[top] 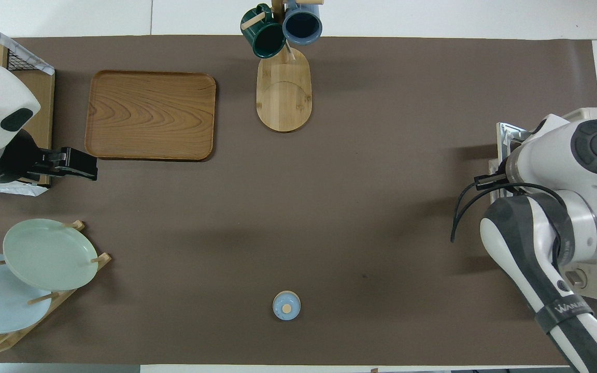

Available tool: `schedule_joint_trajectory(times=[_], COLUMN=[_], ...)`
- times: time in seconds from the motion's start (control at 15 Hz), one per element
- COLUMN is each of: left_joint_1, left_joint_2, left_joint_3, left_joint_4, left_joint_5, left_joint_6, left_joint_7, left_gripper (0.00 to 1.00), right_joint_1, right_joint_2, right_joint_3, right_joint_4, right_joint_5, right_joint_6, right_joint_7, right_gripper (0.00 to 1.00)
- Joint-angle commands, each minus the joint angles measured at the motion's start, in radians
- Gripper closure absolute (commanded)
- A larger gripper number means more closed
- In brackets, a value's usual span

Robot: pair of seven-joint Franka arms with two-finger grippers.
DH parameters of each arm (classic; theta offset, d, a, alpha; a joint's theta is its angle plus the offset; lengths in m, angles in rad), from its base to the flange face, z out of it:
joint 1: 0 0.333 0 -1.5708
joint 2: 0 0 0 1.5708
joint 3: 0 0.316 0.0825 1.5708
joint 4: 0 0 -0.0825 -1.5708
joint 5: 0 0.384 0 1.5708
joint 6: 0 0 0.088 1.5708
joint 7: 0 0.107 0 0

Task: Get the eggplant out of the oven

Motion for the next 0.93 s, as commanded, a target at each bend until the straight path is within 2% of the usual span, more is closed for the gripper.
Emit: schedule_joint_trajectory(times=[0.0,0.27,0.33,0.6,0.87], left_joint_1=[0.001,0.001,0.001,0.001,-0.001], left_joint_2=[-0.023,-0.023,-0.023,-0.023,-0.021], left_joint_3=[0.0,0.0,0.0,0.0,0.0], left_joint_4=[-0.02,-0.02,-0.02,-0.02,-0.015], left_joint_5=[0.02,0.02,0.02,0.02,0.02], left_joint_6=[-0.013,-0.011,-0.005,-0.002,-0.005], left_joint_7=[0.001,0.0,0.0,0.001,0.0], left_gripper=[0.0,0.0,0.0,0.0,0.0], right_joint_1=[-0.019,-0.021,-0.018,0.001,0.004], right_joint_2=[0.015,0.053,0.062,0.064,0.056], right_joint_3=[-0.01,-0.008,-0.007,-0.004,-0.004], right_joint_4=[-0.06,-0.071,-0.08,-0.103,-0.157], right_joint_5=[-0.01,-0.001,0.035,0.071,0.082], right_joint_6=[0.116,0.138,0.139,0.162,0.236], right_joint_7=[0.0,0.015,0.04,0.058,0.078], right_gripper=[1.0,1.0,1.0,1.0,1.0])
